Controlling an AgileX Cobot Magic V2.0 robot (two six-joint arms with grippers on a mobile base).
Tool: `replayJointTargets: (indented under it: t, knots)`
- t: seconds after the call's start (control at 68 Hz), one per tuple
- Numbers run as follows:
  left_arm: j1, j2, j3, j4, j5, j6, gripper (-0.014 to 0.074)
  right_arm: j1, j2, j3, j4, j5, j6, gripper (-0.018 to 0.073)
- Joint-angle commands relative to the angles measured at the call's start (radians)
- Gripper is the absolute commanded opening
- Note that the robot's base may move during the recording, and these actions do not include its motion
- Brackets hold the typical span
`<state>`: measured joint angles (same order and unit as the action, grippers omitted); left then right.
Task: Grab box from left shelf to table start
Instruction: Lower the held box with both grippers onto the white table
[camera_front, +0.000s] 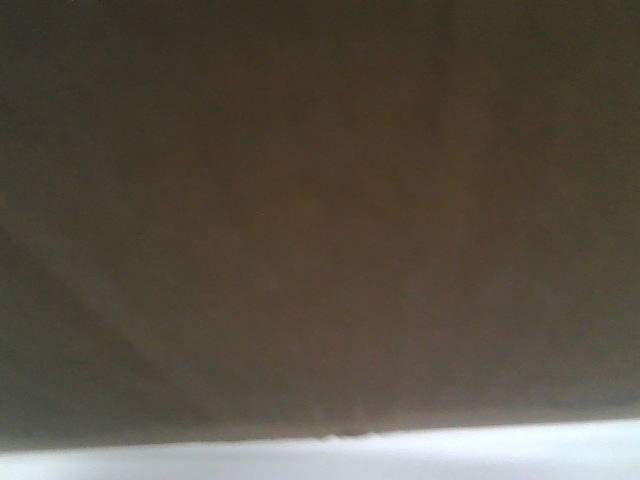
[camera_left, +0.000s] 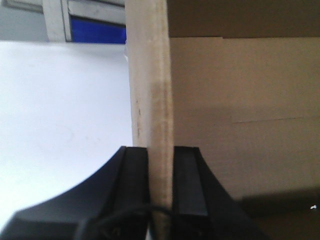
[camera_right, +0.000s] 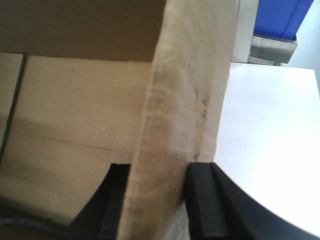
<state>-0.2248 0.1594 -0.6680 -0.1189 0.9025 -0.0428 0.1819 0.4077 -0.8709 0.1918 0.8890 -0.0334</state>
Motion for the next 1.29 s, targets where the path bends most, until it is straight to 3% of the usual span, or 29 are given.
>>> replayJointTargets:
  t: [0.0,0.382,0.5,0.956,1.132,1.279]
  knots:
    - [-0.015,0.012,0.009,-0.045,-0.145,0.010,-0.0093,0.003,0.011,-0.032,0.051,-0.159,-0.010,0.0062]
    - [-0.015,0.012,0.205,-0.045,-0.145,0.010,-0.0093,0.003,0.011,-0.032,0.051,-0.159,-0.010,0.0062]
    - [-0.015,0.014,0.234,-0.045,-0.205,0.010,-0.0093,0.003,0.011,-0.032,0.051,-0.159,-0.010,0.0062]
    - [-0.015,0.014,0.234,-0.047,-0.207,0.010,-0.0093,0.003,0.011,-0.032,0.051,-0.159,-0.010,0.0062]
    - [-0.015,0.014,0.234,-0.087,-0.218,0.010,-0.0093,0.003,0.011,-0.032,0.052,-0.146,-0.010,0.0062]
    - [-0.015,0.021,0.147,-0.058,-0.231,0.010,-0.0092,0.003,0.023,-0.039,0.056,-0.132,-0.010,0.0062]
